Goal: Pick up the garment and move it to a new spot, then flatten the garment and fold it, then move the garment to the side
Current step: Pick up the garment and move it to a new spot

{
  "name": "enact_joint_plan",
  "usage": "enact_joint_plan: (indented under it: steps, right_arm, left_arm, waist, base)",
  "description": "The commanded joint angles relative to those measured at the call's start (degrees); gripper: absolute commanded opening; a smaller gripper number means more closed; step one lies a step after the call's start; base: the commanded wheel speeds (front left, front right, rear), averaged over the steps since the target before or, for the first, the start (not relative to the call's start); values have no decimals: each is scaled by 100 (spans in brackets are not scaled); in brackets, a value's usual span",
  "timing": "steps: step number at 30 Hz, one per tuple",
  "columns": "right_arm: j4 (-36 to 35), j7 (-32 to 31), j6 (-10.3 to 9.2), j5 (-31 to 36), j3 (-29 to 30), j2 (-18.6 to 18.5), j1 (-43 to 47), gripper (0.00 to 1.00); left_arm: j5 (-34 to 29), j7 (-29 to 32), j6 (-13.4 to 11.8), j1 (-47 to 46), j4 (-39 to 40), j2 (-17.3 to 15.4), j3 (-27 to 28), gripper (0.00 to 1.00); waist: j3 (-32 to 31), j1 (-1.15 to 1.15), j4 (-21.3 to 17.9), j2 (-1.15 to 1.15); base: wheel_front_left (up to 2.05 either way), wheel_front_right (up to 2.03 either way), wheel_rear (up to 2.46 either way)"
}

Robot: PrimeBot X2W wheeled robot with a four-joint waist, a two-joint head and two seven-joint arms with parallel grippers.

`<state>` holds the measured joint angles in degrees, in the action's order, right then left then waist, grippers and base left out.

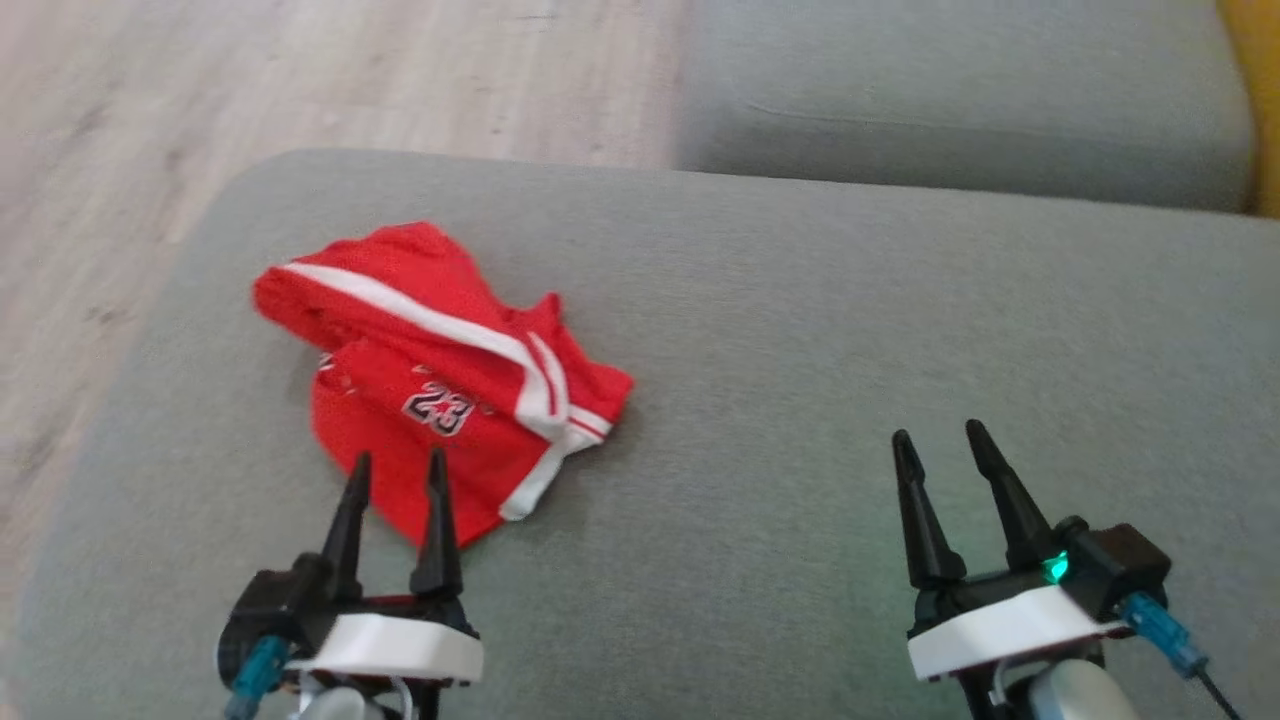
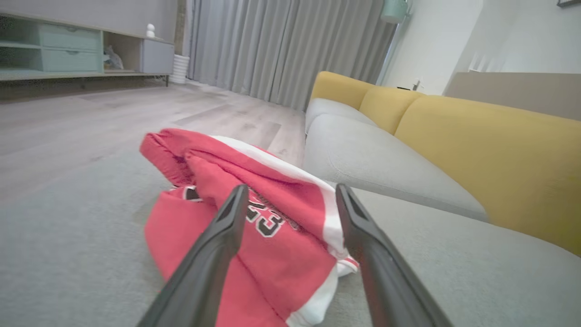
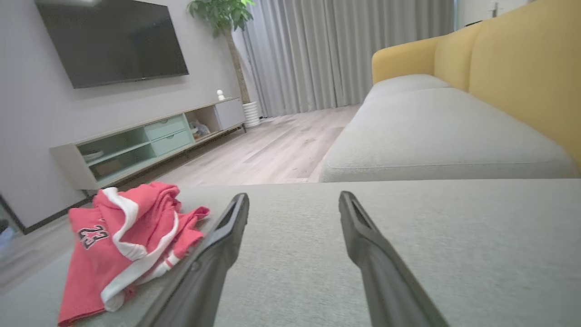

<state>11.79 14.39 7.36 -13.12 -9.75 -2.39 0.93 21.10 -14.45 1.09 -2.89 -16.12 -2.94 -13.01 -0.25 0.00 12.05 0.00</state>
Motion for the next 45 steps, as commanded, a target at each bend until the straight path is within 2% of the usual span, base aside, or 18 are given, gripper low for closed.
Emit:
enact_joint_plan:
  steps: [1,13,22,26,30,34,37,40,41,45]
  right_arm:
    - [-223,61,13,-35,-186,-49,-129,100]
    - [-210,61,13,-167,-534,-49,-101,100]
    - [-222,61,13,-175,-759,-49,-139,100]
    - [-240,61,13,-99,-807,-49,-299,100]
    - [-264,61,13,-6,-754,-49,-511,100]
    - [-297,61,13,64,-724,-49,-719,100]
    - [-321,61,13,71,-716,-49,-863,100]
    - [-341,61,13,59,-693,-49,-964,100]
    - [-356,61,13,41,-660,-49,-1009,100]
    - [-369,61,13,37,-621,-49,-1076,100]
  left_arm:
    - [-48,-55,-5,-99,199,6,251,100]
    - [-175,-55,63,-48,231,6,470,100]
    - [-347,-55,246,-236,124,-83,548,100]
    - [-621,13,391,-864,16,-425,385,100]
    - [-738,613,570,-1886,-285,-856,24,100]
    - [-733,1348,633,-2977,-730,-1457,-865,100]
    - [-299,1848,636,-3621,-1031,-1965,-1723,100]
    - [416,2243,638,-4061,-1198,-2349,-2385,100]
    - [777,2468,638,-4286,-1328,-2599,-2718,100]
    - [1308,2827,638,-4561,-1613,-2902,-3235,100]
  waist:
    - [-66,0,321,0]
    - [-147,0,899,0]
    - [-39,0,919,0]
    - [273,0,731,0]
    - [644,0,539,0]
    - [996,0,320,0]
    - [1214,0,123,0]
    - [1384,0,-47,0]
    - [1470,0,-146,0]
    - [1576,0,-293,0]
  base:
    - [0,0,0]
    - [0,0,0]
    - [0,0,0]
    - [0,0,0]
    - [0,0,0]
    - [0,0,0]
    - [0,0,0]
    - [0,0,0]
    - [0,0,0]
    - [0,0,0]
